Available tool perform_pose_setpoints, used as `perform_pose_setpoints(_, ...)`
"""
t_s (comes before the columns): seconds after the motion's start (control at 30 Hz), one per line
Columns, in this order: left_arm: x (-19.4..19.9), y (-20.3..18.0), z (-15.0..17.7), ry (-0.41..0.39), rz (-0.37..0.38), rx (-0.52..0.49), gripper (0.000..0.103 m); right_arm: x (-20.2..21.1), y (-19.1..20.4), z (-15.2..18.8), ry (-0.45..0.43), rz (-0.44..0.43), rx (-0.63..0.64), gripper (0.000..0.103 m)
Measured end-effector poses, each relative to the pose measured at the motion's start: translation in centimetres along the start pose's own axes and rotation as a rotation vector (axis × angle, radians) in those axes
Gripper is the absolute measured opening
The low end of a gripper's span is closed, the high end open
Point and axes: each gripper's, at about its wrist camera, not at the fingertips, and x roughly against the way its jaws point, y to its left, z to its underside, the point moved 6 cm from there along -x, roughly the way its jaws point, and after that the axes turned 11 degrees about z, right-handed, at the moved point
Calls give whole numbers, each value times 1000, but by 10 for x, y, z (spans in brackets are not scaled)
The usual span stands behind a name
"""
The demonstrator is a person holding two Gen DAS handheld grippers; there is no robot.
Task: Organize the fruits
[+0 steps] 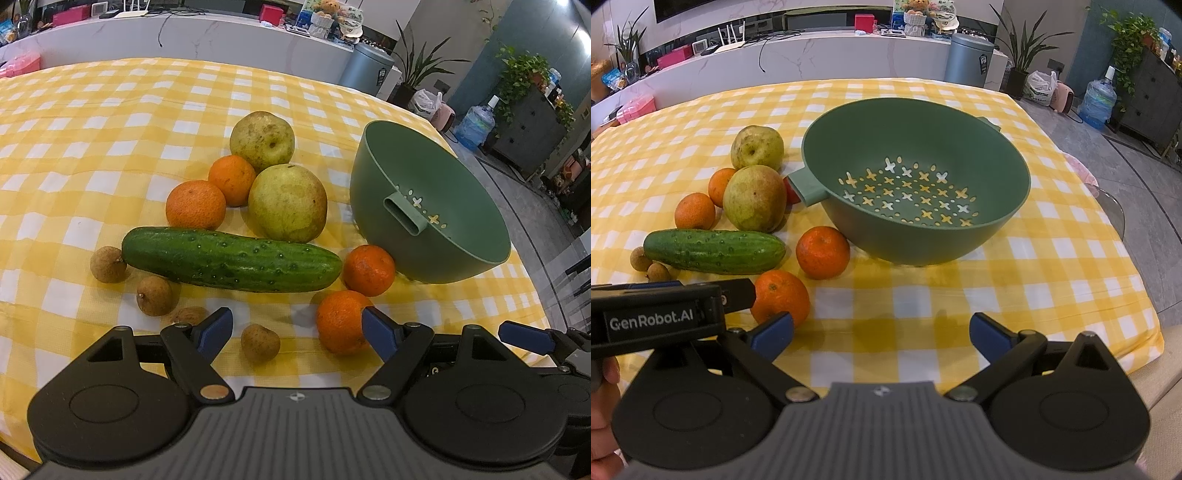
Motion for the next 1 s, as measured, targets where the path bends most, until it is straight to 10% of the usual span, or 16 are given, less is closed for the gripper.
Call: perform_pose_setpoints(1.0,-1,3,2,3,-4,25,93,-1,1,0,4,9,4,98)
